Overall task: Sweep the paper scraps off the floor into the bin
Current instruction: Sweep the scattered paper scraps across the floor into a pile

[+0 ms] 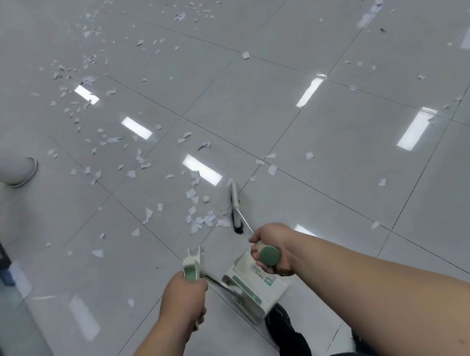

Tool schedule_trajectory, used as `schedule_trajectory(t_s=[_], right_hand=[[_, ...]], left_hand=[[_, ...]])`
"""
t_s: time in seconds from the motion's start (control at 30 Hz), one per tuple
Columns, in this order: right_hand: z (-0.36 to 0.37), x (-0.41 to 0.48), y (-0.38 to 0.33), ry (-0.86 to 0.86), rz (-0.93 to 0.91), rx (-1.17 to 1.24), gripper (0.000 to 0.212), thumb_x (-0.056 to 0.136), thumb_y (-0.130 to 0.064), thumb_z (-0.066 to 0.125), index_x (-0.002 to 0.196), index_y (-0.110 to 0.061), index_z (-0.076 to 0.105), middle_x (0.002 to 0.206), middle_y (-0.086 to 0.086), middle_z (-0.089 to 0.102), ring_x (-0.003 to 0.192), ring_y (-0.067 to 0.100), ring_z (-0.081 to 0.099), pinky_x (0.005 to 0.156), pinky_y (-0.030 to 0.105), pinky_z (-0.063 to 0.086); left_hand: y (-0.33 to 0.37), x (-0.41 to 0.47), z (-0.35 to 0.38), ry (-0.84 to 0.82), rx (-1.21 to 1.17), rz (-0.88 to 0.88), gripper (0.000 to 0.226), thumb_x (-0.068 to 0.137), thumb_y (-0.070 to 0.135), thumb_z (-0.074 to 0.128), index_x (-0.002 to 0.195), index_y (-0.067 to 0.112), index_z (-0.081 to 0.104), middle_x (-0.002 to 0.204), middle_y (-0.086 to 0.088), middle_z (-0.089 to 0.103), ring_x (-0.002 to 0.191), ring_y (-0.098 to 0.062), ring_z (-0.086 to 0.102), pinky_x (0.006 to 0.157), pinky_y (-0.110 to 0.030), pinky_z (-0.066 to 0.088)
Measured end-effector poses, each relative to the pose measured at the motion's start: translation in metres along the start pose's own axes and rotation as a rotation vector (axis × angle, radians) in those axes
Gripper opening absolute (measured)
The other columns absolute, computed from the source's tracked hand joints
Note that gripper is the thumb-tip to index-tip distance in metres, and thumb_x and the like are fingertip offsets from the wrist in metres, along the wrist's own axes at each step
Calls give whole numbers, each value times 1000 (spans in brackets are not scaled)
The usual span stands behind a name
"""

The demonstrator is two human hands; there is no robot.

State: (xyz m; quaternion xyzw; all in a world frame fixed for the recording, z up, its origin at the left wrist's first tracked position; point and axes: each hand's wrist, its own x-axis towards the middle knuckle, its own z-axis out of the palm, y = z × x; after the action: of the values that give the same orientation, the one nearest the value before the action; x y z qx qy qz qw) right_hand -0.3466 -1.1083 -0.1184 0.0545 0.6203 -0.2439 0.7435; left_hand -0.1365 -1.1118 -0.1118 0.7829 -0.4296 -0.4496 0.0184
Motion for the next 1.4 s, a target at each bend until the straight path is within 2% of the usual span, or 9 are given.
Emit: schedule_trajectory(t_s=[0.1, 0.3, 0.5, 0.6, 0.7, 0.83, 0.93, 1.1, 1.4], right_hand=[[10, -2, -8, 13, -25, 0, 6, 94, -12, 55, 88, -12, 56, 58, 3, 57, 35, 13, 52, 35, 18, 43], [-4, -12, -1, 156, -94, 10, 8, 93, -10, 55, 99, -12, 60, 67, 6, 59, 39, 16, 53, 40, 21, 46], [-72, -24, 18, 378, -132, 41, 5, 94, -10, 56, 98, -11, 59, 78, 10, 60, 50, 21, 57, 49, 25, 50], [-113, -31, 35, 497, -114, 40, 5, 96, -9, 52, 93, -8, 56, 86, 14, 60, 54, 24, 59, 51, 28, 52], [-149, -37, 54, 585, -68, 75, 7, 97, -4, 50, 93, -4, 55, 85, 16, 59, 52, 26, 58, 54, 31, 52], [-182, -41, 75, 643, -18, 118, 5, 96, 0, 50, 96, -2, 55, 84, 18, 61, 54, 27, 62, 50, 28, 51], [-190, -39, 86, 640, 8, 147, 8, 93, 0, 51, 97, -3, 56, 90, 20, 64, 56, 26, 65, 47, 24, 50], [-161, -30, 87, 526, 31, 165, 13, 86, -4, 54, 97, -10, 57, 90, 15, 62, 64, 28, 62, 48, 23, 48], [-108, -46, 42, 294, -74, 76, 4, 88, -9, 56, 91, -12, 56, 62, 3, 59, 40, 16, 53, 44, 19, 39]], left_hand=[[-2, 17, -17, -1, 9, 19, 11, 84, 6, 49, 77, 14, 45, 67, -9, 47, 47, -24, 44, 50, -28, 35], [12, 38, -25, -43, 107, 98, 5, 84, 8, 45, 84, 13, 47, 61, -10, 47, 45, -23, 42, 46, -23, 32], [39, 40, -6, -107, 206, 225, 9, 87, 13, 47, 93, 13, 54, 58, -8, 54, 43, -24, 45, 45, -21, 34], [53, 36, 9, -154, 239, 290, 11, 84, 13, 45, 90, 13, 54, 56, -6, 50, 44, -23, 43, 44, -22, 32], [66, 32, 27, -178, 301, 345, 17, 86, 12, 42, 94, 14, 57, 59, -9, 52, 46, -24, 45, 46, -24, 35], [78, 31, 47, -187, 384, 393, 18, 86, 14, 44, 97, 24, 54, 63, -10, 57, 45, -26, 49, 44, -23, 39], [84, 30, 59, -202, 417, 407, 21, 82, 11, 42, 96, 20, 55, 65, -8, 53, 46, -25, 47, 44, -24, 39], [88, 26, 68, -235, 391, 424, 17, 84, 8, 42, 95, 12, 54, 65, -8, 47, 48, -23, 43, 45, -23, 34], [74, 32, 54, -254, 284, 319, 7, 82, 5, 45, 81, 12, 47, 63, -9, 43, 44, -23, 39, 48, -27, 32]])
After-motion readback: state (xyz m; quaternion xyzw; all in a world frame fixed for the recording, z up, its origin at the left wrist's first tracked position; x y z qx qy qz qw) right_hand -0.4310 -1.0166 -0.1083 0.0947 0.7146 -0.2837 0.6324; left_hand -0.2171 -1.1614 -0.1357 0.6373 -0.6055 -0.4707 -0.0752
